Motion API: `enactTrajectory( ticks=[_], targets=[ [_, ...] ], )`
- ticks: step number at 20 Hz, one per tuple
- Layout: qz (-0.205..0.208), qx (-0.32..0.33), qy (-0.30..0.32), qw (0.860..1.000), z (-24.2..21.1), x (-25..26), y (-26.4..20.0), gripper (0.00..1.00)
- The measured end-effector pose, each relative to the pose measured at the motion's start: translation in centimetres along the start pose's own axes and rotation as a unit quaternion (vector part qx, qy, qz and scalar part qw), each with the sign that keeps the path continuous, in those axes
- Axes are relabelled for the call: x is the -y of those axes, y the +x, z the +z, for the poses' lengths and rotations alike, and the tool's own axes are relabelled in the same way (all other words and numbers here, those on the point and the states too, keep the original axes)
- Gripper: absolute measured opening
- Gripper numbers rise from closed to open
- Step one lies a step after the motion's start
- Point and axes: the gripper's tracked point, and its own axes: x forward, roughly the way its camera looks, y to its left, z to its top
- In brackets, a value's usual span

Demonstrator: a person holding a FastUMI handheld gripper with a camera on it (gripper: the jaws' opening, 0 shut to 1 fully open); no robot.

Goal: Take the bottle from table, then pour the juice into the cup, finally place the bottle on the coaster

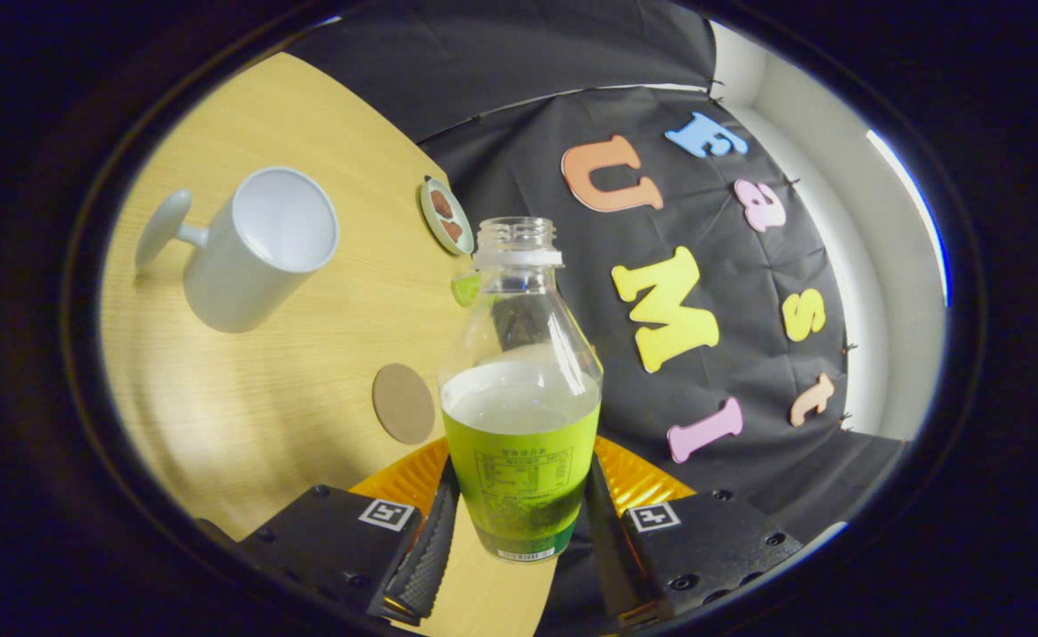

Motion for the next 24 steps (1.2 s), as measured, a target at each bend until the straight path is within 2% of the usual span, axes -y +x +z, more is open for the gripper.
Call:
enactTrajectory(
  ticks=[6, 24],
  targets=[
    [-0.048, 0.016, -0.071, 0.996, 1.4, 0.8, -0.3, 0.73],
    [-0.085, 0.041, -0.178, 0.98, 3.8, 0.4, -0.3, 0.73]
  ],
)
